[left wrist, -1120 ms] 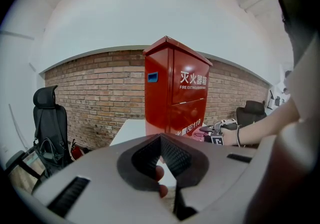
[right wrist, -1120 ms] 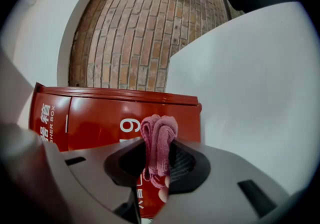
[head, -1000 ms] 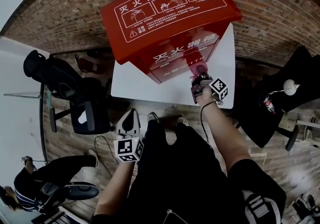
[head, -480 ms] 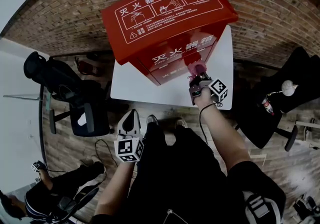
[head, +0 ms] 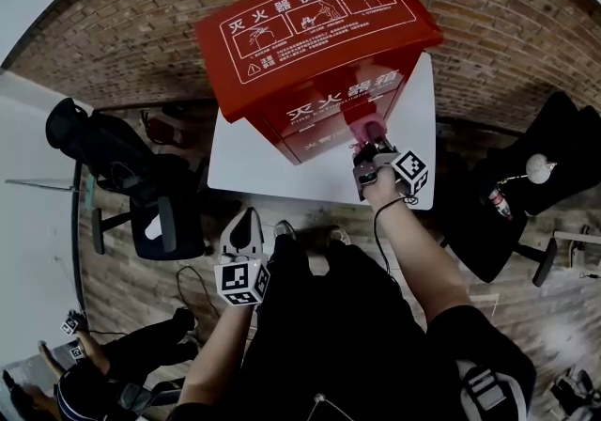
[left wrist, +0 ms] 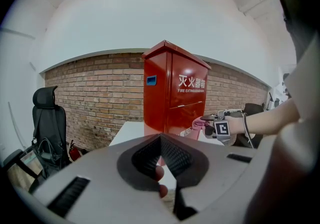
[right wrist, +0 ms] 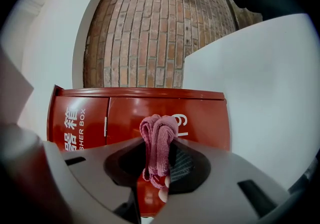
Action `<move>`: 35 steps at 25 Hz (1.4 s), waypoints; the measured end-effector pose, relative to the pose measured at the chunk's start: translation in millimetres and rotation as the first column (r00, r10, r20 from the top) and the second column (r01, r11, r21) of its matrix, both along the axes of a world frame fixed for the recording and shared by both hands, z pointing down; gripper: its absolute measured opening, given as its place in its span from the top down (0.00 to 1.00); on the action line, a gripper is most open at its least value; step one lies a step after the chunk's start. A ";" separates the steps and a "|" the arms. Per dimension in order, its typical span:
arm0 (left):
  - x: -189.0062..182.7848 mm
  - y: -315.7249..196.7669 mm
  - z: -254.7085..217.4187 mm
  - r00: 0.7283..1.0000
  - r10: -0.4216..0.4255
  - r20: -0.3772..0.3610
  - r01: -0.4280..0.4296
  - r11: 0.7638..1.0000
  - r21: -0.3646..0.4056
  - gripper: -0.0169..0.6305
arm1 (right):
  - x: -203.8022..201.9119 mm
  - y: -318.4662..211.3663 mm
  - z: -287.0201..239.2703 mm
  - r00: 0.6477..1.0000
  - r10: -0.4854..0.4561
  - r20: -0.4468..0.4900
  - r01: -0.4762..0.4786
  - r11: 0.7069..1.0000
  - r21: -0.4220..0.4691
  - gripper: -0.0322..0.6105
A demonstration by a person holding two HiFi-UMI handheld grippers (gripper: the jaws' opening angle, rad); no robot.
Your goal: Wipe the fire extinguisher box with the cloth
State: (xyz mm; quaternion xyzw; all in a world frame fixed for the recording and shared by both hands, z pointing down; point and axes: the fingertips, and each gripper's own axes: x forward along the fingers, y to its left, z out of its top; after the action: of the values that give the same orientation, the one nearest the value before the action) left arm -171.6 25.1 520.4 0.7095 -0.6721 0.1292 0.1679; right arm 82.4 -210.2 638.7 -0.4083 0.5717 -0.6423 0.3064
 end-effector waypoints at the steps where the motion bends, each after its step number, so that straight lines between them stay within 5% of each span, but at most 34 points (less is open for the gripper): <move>1: -0.1 0.2 0.0 1.000 -0.001 -0.002 0.001 1.000 0.001 0.93 | -0.4 0.4 -2.7 1.000 -0.001 0.001 0.001 1.000 0.002 0.78; 35: 1.6 -7.5 -15.8 1.000 0.020 -0.013 -0.019 0.998 0.057 0.93 | -9.3 2.5 -106.1 0.999 -0.008 0.054 0.005 0.997 0.072 0.78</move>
State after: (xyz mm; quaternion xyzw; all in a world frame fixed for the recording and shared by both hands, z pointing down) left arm -170.0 17.6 504.6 0.7213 -0.6675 0.1066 0.1509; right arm 73.1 -207.7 532.6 -0.3778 0.5872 -0.6332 0.3340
